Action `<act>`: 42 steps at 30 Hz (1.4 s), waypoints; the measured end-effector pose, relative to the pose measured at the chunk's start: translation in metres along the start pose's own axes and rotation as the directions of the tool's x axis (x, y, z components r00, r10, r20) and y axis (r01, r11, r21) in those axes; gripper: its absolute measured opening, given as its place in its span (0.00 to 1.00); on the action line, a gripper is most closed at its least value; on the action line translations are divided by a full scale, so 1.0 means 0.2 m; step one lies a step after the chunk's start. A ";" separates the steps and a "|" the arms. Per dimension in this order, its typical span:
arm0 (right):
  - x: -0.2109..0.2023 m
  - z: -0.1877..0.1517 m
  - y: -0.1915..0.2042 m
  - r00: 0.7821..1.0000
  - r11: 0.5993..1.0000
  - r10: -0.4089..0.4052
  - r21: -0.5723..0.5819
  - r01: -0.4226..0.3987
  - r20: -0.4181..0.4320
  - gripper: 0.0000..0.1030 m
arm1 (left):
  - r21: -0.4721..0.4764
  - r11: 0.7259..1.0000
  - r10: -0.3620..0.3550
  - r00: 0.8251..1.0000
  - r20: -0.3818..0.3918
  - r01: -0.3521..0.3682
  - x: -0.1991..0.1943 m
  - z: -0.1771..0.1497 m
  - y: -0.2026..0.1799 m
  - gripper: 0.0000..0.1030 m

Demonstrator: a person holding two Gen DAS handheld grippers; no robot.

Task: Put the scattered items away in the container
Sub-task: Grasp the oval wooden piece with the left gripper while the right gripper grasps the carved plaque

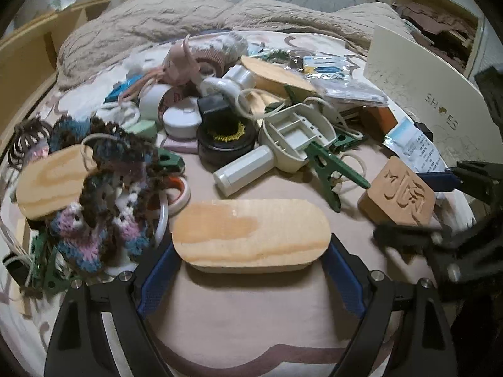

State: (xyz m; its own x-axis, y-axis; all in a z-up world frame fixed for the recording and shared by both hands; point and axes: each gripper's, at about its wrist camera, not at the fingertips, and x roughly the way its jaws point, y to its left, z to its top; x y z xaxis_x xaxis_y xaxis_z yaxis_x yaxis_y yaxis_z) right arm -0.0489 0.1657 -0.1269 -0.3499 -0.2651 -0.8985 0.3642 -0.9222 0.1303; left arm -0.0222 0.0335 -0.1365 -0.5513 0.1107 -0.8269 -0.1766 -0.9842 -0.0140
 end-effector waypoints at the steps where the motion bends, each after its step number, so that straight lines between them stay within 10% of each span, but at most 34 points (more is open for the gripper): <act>1: 0.00 0.00 0.01 1.000 1.000 -0.002 -0.014 0.002 -0.002 0.86 | 0.001 1.000 0.006 1.000 0.001 -0.006 0.00 0.00 0.00 0.89; 42: -0.09 0.03 -0.08 0.991 0.998 -0.006 0.056 -0.002 0.135 0.74 | -0.140 0.987 -0.070 0.995 0.071 0.079 -0.07 0.02 0.06 0.87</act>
State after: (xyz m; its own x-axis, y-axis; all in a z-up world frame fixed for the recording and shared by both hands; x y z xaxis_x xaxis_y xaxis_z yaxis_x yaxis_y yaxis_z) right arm -0.0531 0.1829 -0.1103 -0.4654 -0.2954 -0.8343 0.3159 -0.9360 0.1552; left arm -0.0206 0.0206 -0.1229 -0.5943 0.1889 -0.7817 -0.1037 -0.9819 -0.1584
